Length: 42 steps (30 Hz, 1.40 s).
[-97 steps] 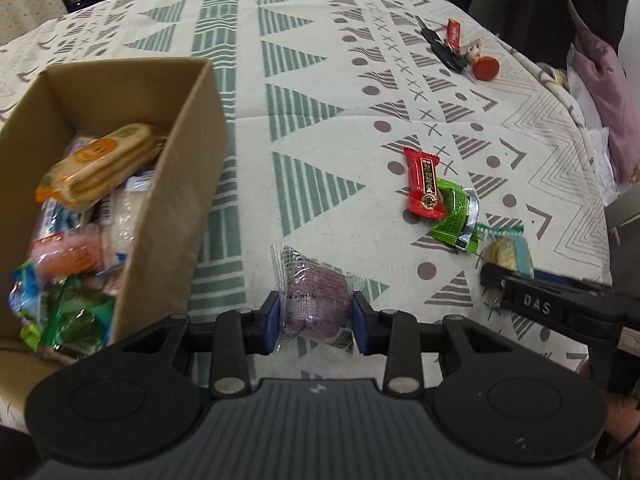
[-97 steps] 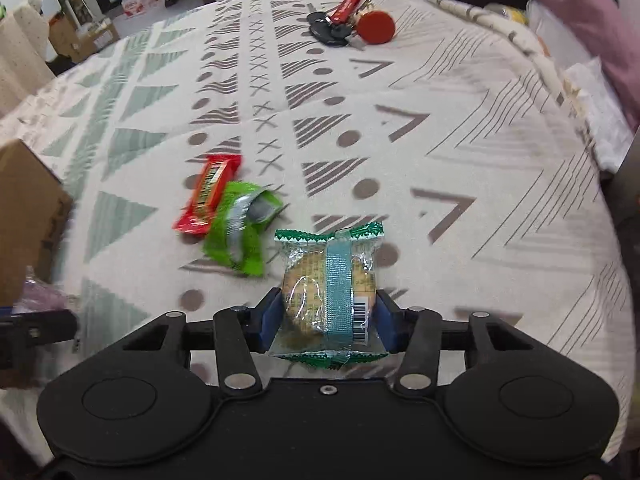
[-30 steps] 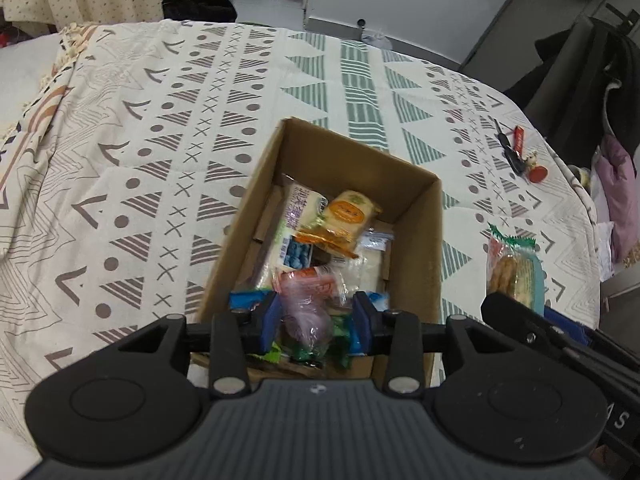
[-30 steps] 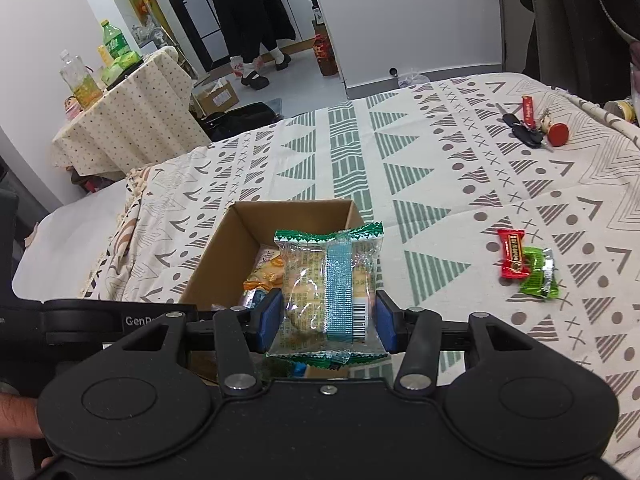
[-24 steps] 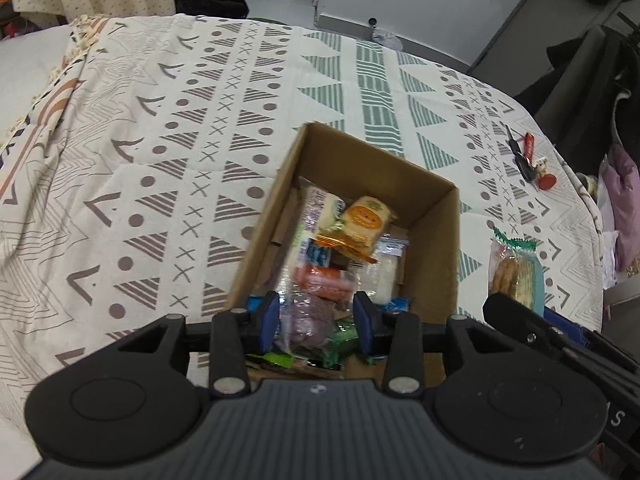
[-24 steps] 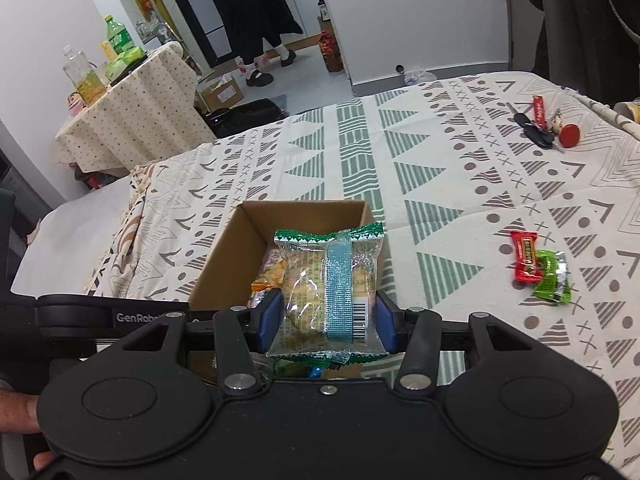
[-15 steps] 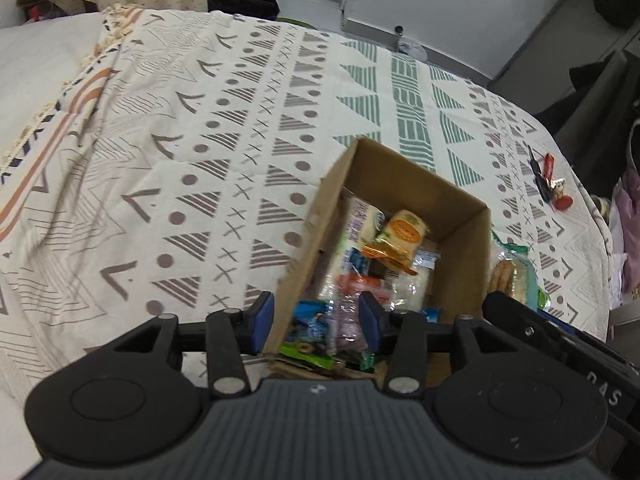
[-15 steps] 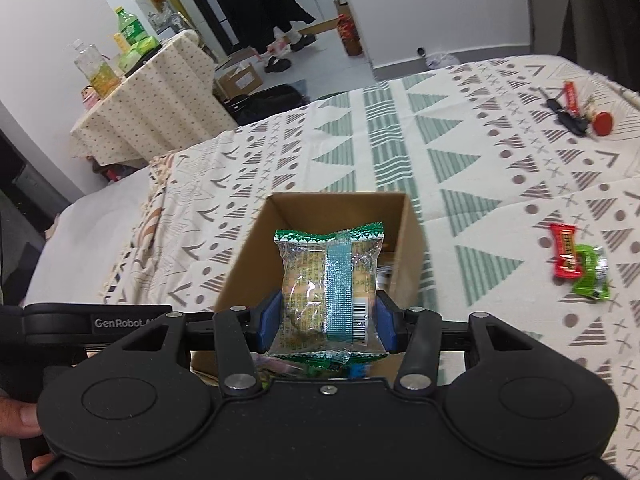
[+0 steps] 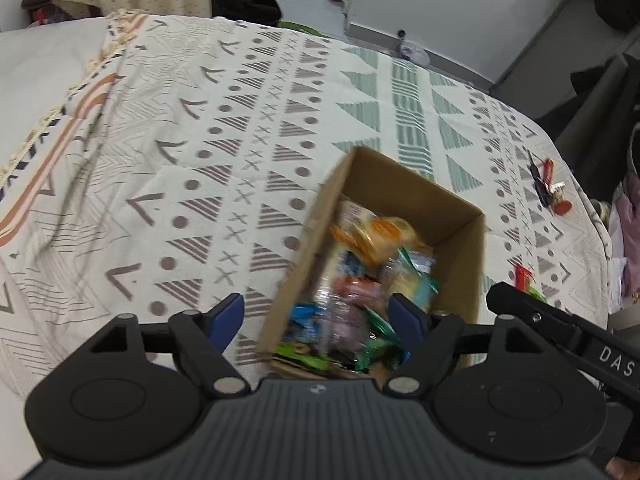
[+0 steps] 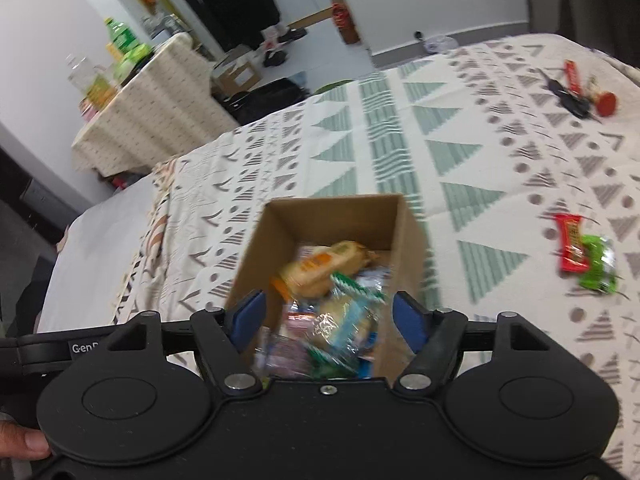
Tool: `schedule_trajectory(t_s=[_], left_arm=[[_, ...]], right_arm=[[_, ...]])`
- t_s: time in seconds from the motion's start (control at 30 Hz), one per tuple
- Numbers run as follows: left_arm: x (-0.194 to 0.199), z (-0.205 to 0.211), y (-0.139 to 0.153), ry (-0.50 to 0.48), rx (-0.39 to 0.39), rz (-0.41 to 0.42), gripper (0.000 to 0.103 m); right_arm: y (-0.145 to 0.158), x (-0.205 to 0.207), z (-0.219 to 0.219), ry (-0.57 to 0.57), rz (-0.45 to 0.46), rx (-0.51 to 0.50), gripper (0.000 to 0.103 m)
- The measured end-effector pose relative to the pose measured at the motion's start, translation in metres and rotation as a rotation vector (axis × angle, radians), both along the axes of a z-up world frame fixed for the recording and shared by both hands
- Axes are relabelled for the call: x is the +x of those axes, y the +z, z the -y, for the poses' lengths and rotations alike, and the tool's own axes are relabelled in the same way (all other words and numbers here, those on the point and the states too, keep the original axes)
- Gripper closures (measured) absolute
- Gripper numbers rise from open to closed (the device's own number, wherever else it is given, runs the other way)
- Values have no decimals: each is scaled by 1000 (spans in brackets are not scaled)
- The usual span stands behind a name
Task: Organize snacks
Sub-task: 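Carry the purple candy bag and cookie packet over the box and open both grippers, then move the left gripper to the red candy bar while the right nears the green candy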
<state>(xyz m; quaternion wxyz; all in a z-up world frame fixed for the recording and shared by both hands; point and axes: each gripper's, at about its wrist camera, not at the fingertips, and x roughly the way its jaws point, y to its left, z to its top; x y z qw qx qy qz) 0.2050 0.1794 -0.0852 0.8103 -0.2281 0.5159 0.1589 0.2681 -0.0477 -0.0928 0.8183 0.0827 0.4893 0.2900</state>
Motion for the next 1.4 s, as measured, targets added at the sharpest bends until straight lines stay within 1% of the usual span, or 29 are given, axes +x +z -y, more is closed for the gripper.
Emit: schedule_trajectory(t_s=[0.27,0.53,0.73,1.07,1.4], left_arm=[[22,52,-4,-92,-19,12,20],[40,97,-8,-157,-15,8,19],[47,127,-9,-184,5,15,19],[60,173,-18,-214,44,-4,19],[71,206,-23,-233,76,-17,19]], right_arm=[[-9,2,51,-81,-15,-45,29],[-12,7,105,-159,-11,-38,27],[-17,6,139,-194,-14,-25,26],[-33,10,191,-242,-34,9,26],[-48,16,229,-266,-45,54,26]])
